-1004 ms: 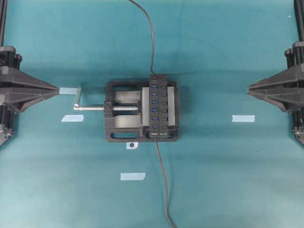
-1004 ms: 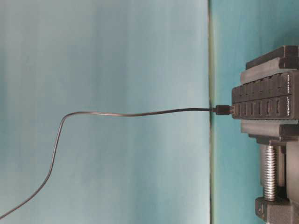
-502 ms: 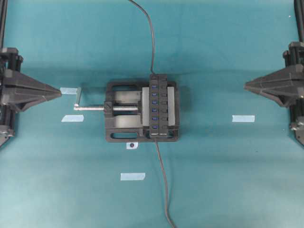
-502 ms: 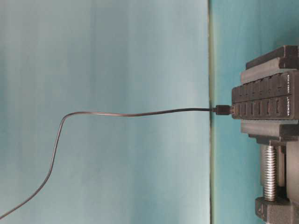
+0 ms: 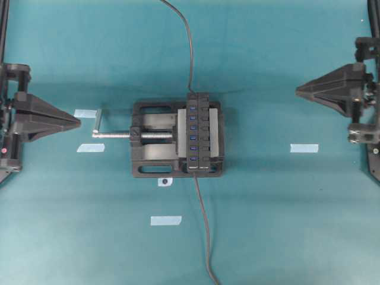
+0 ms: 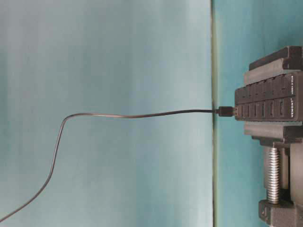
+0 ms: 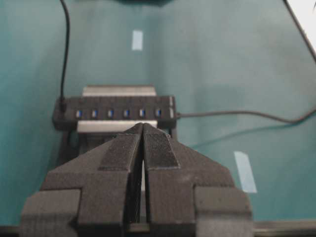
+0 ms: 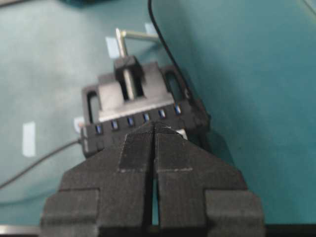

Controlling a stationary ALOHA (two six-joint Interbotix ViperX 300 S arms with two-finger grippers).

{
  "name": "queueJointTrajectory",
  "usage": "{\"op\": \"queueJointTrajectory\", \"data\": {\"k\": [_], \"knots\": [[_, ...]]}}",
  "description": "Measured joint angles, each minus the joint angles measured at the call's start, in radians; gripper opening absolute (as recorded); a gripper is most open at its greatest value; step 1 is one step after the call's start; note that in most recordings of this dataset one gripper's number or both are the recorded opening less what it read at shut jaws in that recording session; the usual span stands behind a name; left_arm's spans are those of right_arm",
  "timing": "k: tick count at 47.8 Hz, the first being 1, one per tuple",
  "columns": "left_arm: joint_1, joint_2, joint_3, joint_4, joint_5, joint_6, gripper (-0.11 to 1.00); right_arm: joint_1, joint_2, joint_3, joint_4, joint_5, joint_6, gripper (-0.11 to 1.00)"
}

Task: Insert the USB into the front port of the fixed hub.

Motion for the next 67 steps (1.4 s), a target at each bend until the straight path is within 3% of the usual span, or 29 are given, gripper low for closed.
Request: {"op": "queueJointTrajectory", "data": {"k": [18, 27, 55, 67], "knots": [[-0.002, 0.032, -0.011, 0.000, 0.046, -0.008, 0.00, -0.009, 0.238, -0.132, -0.026, 0.100, -0.003, -0.05], [0.000, 0.028, -0.012, 0.000, 0.049, -0.009, 0.00, -0.020, 0.319, -0.201, -0.055, 0.129, -0.046, -0.05], [0.000, 0.026, -0.012, 0.000, 0.104, -0.029, 0.00, -0.037, 0.518, -0.359, -0.057, 0.256, -0.072, -0.05], [0.000, 0.020, -0.014, 0.000, 0.114, -0.029, 0.00, -0.049, 0.618, -0.419, -0.057, 0.268, -0.129, -0.05]]}}
